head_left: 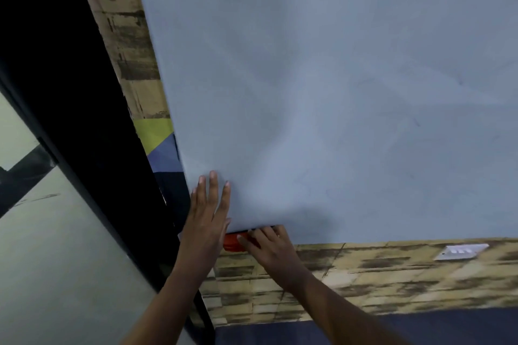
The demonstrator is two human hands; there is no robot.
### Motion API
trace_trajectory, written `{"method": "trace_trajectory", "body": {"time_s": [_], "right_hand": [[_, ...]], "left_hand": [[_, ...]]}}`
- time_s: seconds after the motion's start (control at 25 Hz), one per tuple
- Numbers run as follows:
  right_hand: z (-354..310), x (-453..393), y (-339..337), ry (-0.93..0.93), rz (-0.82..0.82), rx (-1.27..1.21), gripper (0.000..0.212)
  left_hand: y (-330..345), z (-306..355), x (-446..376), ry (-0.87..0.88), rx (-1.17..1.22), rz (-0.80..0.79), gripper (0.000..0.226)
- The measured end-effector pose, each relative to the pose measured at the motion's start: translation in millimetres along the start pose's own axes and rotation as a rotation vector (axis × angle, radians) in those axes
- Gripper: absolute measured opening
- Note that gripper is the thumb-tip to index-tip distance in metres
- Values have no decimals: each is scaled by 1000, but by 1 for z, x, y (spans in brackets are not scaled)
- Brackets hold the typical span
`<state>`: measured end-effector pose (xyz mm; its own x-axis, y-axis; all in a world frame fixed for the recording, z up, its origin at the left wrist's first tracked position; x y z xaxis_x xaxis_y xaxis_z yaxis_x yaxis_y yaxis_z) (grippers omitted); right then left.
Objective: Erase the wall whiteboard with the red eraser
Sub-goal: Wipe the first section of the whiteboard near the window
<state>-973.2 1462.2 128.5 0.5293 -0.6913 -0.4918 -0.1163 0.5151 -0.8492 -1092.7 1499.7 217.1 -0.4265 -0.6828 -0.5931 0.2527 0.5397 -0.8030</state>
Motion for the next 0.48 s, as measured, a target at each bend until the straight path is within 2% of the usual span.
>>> {"method": "trace_trajectory", "body": {"time_s": [0.16, 0.24, 0.36, 0.48], "right_hand": [[51, 9, -39, 321, 187, -71, 40], [78, 32, -54, 451, 265, -57, 44], [107, 69, -48, 643, 257, -173, 52], [112, 96, -22, 881, 219, -458, 51]], "left_hand": [[7, -3, 0, -9, -9, 29, 114], [14, -2, -1, -36, -12, 18, 131], [22, 0, -1, -57, -33, 10, 142], [22, 2, 0, -67, -39, 25, 142]]}}
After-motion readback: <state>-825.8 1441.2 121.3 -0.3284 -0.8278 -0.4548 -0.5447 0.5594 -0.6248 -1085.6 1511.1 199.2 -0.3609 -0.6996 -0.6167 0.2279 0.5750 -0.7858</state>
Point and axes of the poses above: each hand's wrist, its own x-axis away from the middle knuckle, its own y-axis out of the palm, z = x × y, the point moved 10 cm from there along -x, towards the middle knuckle, and after that the axes turned 8 degrees about -z, right-handed, at the moved point
